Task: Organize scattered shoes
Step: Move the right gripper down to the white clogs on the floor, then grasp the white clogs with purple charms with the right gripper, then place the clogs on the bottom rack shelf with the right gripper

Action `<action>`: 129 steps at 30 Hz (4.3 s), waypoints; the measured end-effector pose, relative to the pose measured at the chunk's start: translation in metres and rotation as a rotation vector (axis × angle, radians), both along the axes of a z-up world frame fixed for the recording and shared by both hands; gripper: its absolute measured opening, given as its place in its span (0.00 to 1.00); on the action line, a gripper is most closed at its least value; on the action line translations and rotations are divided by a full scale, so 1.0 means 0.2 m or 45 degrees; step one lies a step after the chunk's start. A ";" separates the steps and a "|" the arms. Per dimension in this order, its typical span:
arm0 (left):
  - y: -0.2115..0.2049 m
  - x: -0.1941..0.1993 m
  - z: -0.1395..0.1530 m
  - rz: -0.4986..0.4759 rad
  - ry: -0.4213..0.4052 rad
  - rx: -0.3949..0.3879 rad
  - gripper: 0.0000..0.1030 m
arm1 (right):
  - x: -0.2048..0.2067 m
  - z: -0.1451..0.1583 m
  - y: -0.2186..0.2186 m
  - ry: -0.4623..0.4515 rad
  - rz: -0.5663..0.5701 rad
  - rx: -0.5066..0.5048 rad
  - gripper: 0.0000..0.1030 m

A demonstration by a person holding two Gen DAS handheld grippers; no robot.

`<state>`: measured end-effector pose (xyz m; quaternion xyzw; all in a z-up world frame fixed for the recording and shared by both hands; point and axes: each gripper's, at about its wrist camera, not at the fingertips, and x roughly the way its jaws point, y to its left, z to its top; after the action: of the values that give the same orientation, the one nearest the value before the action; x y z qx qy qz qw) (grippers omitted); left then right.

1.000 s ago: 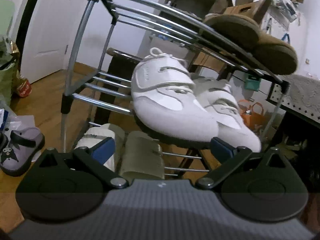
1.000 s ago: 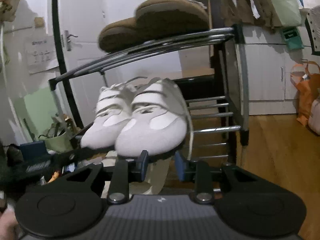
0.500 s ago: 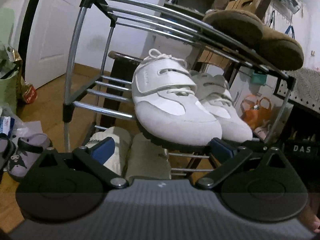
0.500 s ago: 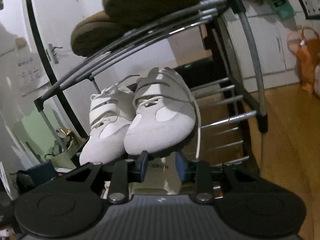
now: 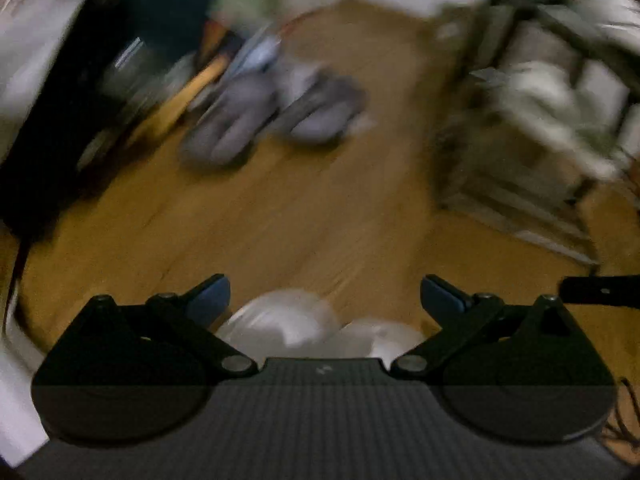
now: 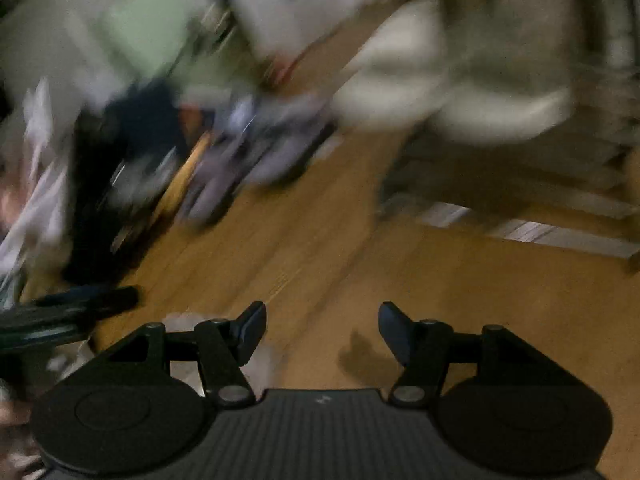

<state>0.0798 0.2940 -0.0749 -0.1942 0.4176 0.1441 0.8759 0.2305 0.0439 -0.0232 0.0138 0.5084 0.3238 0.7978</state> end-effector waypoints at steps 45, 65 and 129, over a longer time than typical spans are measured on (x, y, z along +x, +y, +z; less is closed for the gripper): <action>-0.47 0.16 -0.20 -0.463 -0.161 -0.317 1.00 | 0.30 -0.21 -0.22 -0.140 -0.409 -0.358 0.22; -0.96 0.38 -0.31 -0.611 -0.149 -0.198 1.00 | 0.23 -0.14 -1.00 -0.346 -0.519 -0.237 0.70; -1.23 1.32 -0.43 -0.468 0.173 0.129 0.90 | 0.63 -0.63 -0.78 -0.156 -0.494 -0.136 0.46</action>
<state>0.3433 0.0487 -0.1600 -0.0602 0.4962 0.0156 0.8660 0.3571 -0.1127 -0.1495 0.0494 0.4633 0.1369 0.8742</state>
